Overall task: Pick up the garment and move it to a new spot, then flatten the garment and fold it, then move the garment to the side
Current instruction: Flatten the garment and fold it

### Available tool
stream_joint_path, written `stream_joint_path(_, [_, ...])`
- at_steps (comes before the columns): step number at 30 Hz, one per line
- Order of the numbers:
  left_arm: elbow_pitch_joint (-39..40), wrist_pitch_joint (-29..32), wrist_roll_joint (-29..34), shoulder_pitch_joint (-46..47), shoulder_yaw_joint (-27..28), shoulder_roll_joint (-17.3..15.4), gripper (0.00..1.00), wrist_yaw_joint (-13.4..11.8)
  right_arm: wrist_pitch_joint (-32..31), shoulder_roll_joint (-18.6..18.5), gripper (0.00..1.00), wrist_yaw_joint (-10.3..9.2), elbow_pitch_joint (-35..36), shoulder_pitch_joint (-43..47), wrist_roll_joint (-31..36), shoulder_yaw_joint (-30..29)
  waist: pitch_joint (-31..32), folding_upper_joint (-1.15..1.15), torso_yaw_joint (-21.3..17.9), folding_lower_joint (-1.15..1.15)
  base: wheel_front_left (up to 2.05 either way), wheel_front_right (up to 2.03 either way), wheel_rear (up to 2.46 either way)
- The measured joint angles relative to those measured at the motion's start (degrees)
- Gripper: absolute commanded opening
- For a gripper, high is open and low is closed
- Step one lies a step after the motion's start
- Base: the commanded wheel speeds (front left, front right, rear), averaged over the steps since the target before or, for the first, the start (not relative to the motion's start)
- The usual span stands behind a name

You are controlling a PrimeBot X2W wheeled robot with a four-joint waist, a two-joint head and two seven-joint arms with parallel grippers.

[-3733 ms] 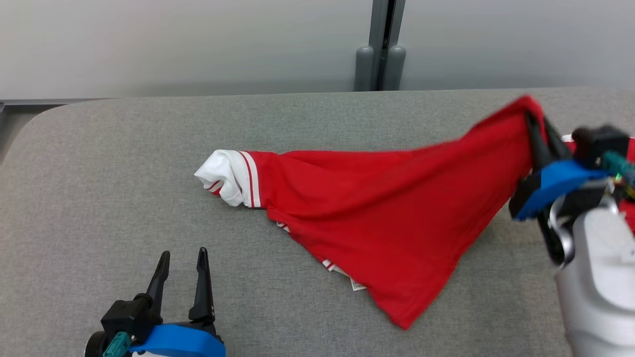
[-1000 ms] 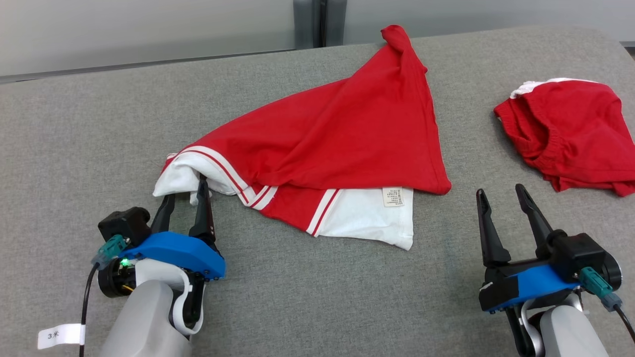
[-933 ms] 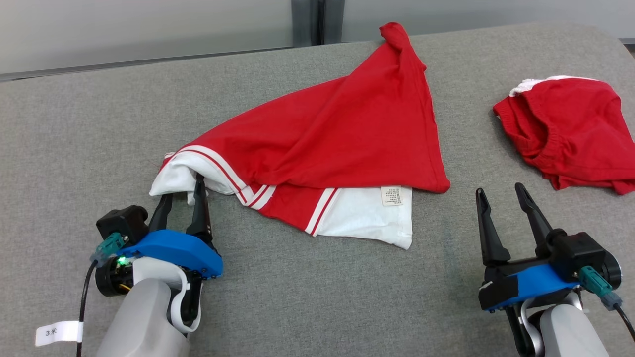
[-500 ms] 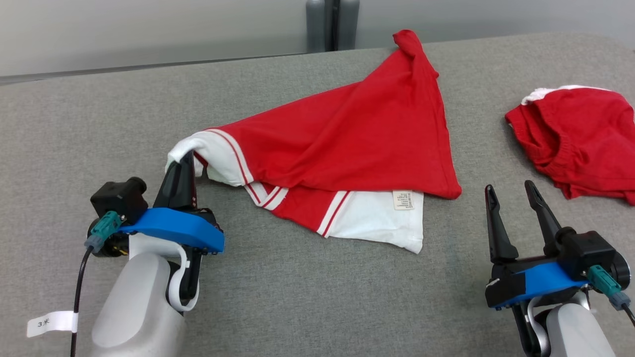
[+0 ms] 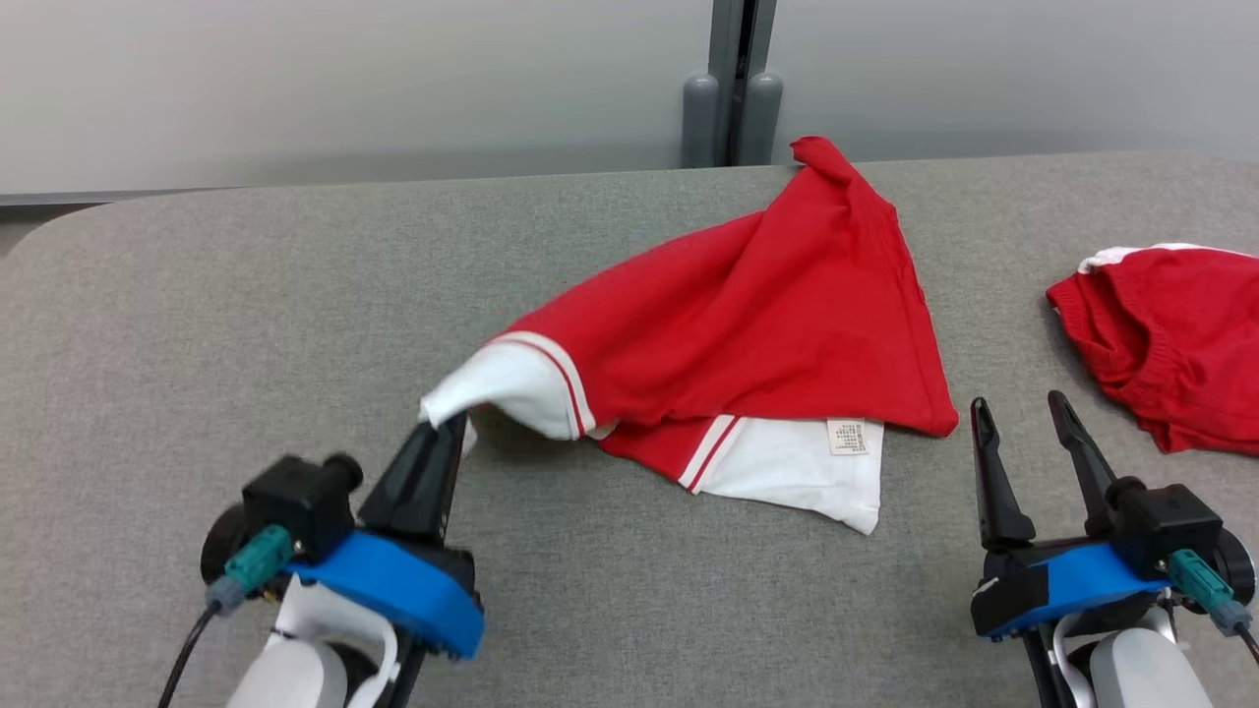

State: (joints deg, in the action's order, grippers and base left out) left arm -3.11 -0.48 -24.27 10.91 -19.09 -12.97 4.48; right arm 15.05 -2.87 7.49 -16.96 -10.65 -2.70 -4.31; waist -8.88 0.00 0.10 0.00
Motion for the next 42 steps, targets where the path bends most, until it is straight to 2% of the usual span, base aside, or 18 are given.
stream_joint_path(6, [3.4,5.9,-2.2,-10.6,-1.2,-1.9,0.0,-2.0,0.0,0.0,1.0,0.0,-0.1,0.8,0.0,-0.2,0.2,0.0,0.6,0.0,0.0,0.0,0.0])
stream_joint_path(13, [-0.2,10.9,-4.0,-16.1,-3.8,-3.2,0.0,-1.4,0.0,0.0,1.0,0.0,-0.5,1.2,0.0,-0.1,0.4,0.0,1.0,0.0,0.0,0.0,0.0])
stream_joint_path(14, [-0.3,11.0,-3.9,-16.2,-3.7,-3.6,0.32,-1.4,0.0,0.0,1.0,0.0,-0.5,1.2,0.0,0.0,0.4,0.0,1.0,0.0,0.0,0.0,0.0])
stream_joint_path(15, [-0.2,11.1,-3.9,-16.2,-3.7,-4.2,0.75,-1.4,0.0,0.0,1.0,0.0,-0.5,1.2,0.0,0.0,0.5,0.0,1.0,0.0,0.0,0.0,0.0])
stream_joint_path(16, [0.0,11.2,-3.9,-16.3,-3.6,-4.6,1.0,-1.2,0.0,0.0,1.0,0.0,-0.5,1.2,0.0,0.0,0.6,0.0,1.0,0.0,0.0,0.0,0.0])
stream_joint_path(22, [4.5,12.5,-8.9,-17.3,-3.5,-5.1,1.0,0.7,0.0,0.0,1.0,0.0,-0.7,1.5,0.0,0.1,1.3,0.0,0.9,0.0,0.0,0.0,0.0])
stream_joint_path(26, [9.4,12.6,-12.1,-16.9,-0.6,-6.2,1.0,1.1,0.0,0.0,1.0,0.0,-0.7,1.5,0.0,0.1,1.4,0.0,0.7,0.0,0.0,0.0,0.0])
stream_joint_path(28, [11.0,12.7,-12.7,-15.7,1.6,-7.0,1.0,0.3,0.0,0.0,1.0,0.0,-0.7,1.4,0.0,0.2,1.2,0.0,0.3,0.0,0.0,0.0,0.0])
stream_joint_path(30, [11.0,12.5,-11.6,-13.7,3.6,-7.7,1.0,-1.7,0.0,0.0,1.0,0.0,-0.6,1.4,0.0,0.3,0.7,0.0,-0.2,0.0,0.0,0.0,0.0])
stream_joint_path(34, [5.3,12.5,-8.6,-7.7,3.3,-7.7,1.0,-3.3,0.0,0.0,1.0,0.0,-0.4,0.8,0.0,0.2,-0.9,0.0,-1.2,0.0,0.0,0.0,0.0])
stream_joint_path(36, [0.6,12.8,-5.4,-4.4,1.0,-7.4,1.0,-3.3,0.0,0.0,1.0,0.0,-0.3,0.6,0.0,0.5,-1.8,0.0,-1.9,0.0,0.0,0.0,0.0])
stream_joint_path(39, [-6.6,13.0,-4.1,0.2,-1.2,-5.4,1.0,-2.8,0.0,0.0,1.0,0.0,-0.2,0.0,0.1,0.6,-3.2,0.0,-2.8,0.01,0.0,0.0,0.0])
stream_joint_path(42, [-13.7,13.3,-1.1,4.2,-3.0,-4.9,1.0,-3.3,0.0,0.0,1.0,0.0,0.0,-0.6,0.5,0.4,-4.3,0.0,-3.5,0.01,0.0,0.0,0.0])
